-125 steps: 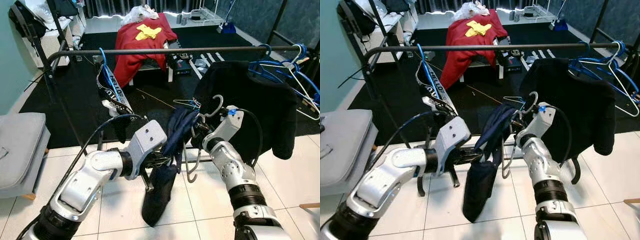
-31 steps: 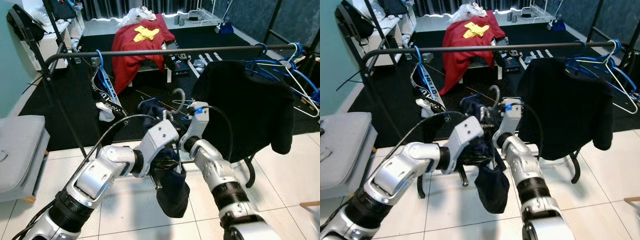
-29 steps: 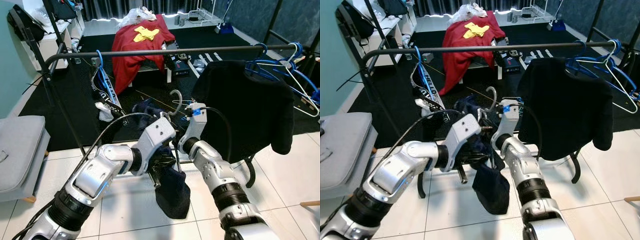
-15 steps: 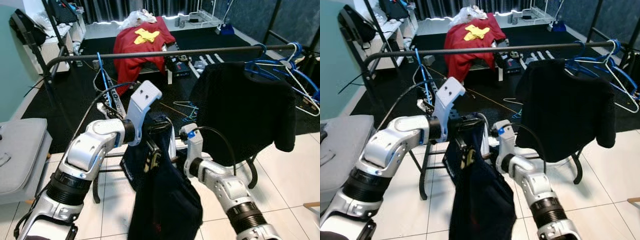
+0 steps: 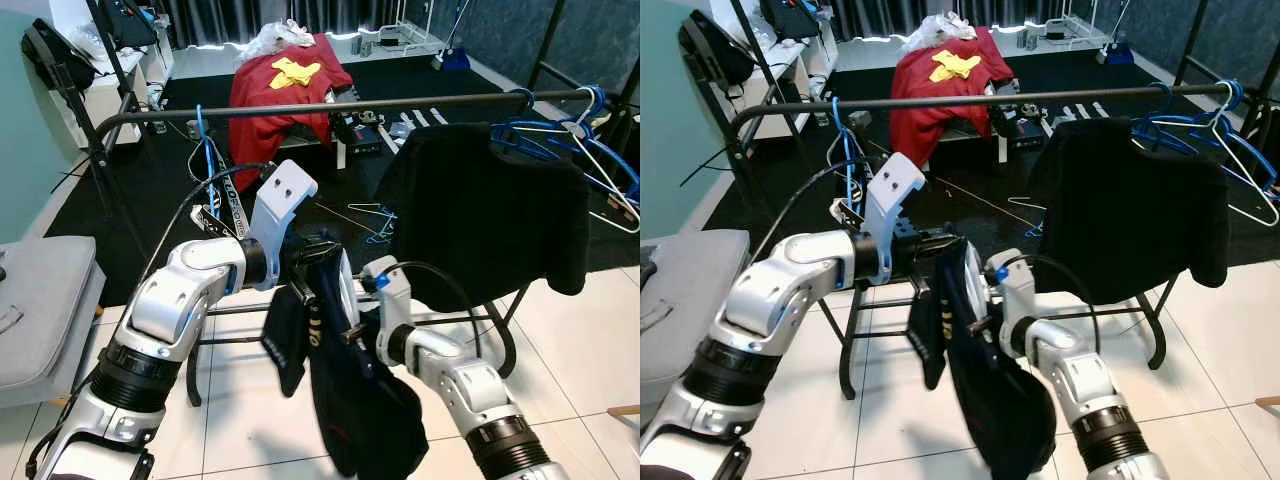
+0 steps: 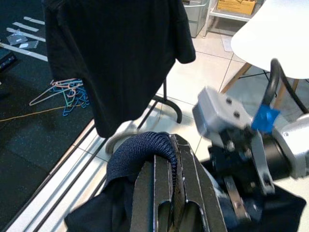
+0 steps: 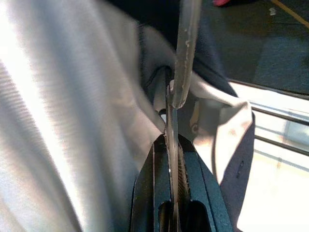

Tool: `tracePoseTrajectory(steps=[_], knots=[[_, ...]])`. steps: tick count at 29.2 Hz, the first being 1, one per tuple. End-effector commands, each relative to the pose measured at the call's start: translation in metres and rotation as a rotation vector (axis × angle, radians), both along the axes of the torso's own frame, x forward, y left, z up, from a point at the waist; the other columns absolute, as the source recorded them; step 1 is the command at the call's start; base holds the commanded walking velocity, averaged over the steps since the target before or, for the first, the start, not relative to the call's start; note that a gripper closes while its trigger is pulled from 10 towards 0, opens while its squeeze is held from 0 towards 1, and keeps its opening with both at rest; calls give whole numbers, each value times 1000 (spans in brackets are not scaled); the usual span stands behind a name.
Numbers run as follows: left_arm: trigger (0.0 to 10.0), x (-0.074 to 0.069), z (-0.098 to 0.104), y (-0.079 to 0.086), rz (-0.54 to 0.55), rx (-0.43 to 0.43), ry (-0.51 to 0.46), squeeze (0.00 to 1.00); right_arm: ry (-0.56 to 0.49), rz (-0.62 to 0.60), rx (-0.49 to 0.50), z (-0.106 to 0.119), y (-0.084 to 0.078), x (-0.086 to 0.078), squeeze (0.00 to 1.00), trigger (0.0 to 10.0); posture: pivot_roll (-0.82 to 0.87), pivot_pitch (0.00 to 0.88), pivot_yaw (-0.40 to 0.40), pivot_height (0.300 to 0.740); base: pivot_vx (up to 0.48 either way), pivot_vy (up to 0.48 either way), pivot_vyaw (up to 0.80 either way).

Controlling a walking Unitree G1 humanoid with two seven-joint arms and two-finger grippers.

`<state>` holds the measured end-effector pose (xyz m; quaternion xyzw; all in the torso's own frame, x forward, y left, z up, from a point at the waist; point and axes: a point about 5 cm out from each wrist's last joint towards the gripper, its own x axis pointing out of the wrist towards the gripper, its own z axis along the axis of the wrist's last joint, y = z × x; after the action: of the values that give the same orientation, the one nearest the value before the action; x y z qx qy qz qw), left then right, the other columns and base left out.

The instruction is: Hang hanger

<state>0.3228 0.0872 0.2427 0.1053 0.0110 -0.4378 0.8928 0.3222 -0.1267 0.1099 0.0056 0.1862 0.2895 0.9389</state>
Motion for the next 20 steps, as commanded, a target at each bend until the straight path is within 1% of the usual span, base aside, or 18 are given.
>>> tracePoseTrajectory(steps=[1,2,3,5,6,7,8,9,10,11,12,13,14,15,16,18,20], knots=[[10000,-2,2,5,18,18,-15,0,-5,-16,-8,1,-2,2,0,10000,-63,43,55,740,0,0,0],[10000,-2,3,6,35,3,-14,71,-16,-33,-14,3,-5,5,0,10000,-63,45,56,740,0,0,0],[10000,-1,3,6,48,-8,-13,286,-23,-42,-19,5,-8,6,0,10000,-63,45,56,740,0,0,0],[10000,-1,3,6,48,-8,-13,286,-23,-42,-19,5,-8,6,0,10000,-63,45,56,740,0,0,0],[10000,1,7,7,71,-35,-23,1000,-35,-58,-27,7,-11,8,0,10000,-64,47,57,740,0,0,0],[10000,1,7,7,71,-35,-23,1000,-35,-58,-27,7,-11,8,0,10000,-64,47,57,740,0,0,0],[10000,3,14,9,97,-66,-56,1000,-49,-79,-35,11,-16,11,0,10000,-65,47,57,740,0,0,0],[10000,6,26,10,128,-112,-121,1000,-73,-109,-45,16,-23,15,0,10000,-66,47,58,740,0,0,0],[10000,6,26,10,128,-112,-121,1000,-73,-109,-45,16,-23,15,0,10000,-66,47,58,740,0,0,0],[10000,7,36,11,149,-153,-175,1000,-94,-136,-54,20,-28,18,0,10000,-67,46,59,740,0,0,0],[10000,7,45,12,154,-191,-217,973,-113,-160,-59,25,-33,21,0,10000,-67,46,58,740,0,0,0],[10000,6,51,12,150,-225,-246,102,-128,-181,-62,28,-36,23,0,10000,-67,46,58,740,0,0,0],[10000,5,54,12,144,-243,-258,102,-135,-193,-63,29,-38,24,0,10000,-67,46,58,740,0,0,0],[10000,4,57,12,144,-275,-262,0,-147,-209,-67,31,-41,26,0,10000,-66,45,59,740,0,0,0],[10000,4,57,12,144,-275,-262,0,-147,-209,-67,31,-41,26,0,10000,-66,45,59,740,0,0,0],[10000,3,62,13,162,-317,-268,0,-194,-252,-112,38,-50,31,0,10000,-65,46,59,740,0,0,0],[10000,3,62,13,162,-317,-268,0,-194,-252,-112,38,-50,31,0,10000,-65,46,59,740,0,0,0]])
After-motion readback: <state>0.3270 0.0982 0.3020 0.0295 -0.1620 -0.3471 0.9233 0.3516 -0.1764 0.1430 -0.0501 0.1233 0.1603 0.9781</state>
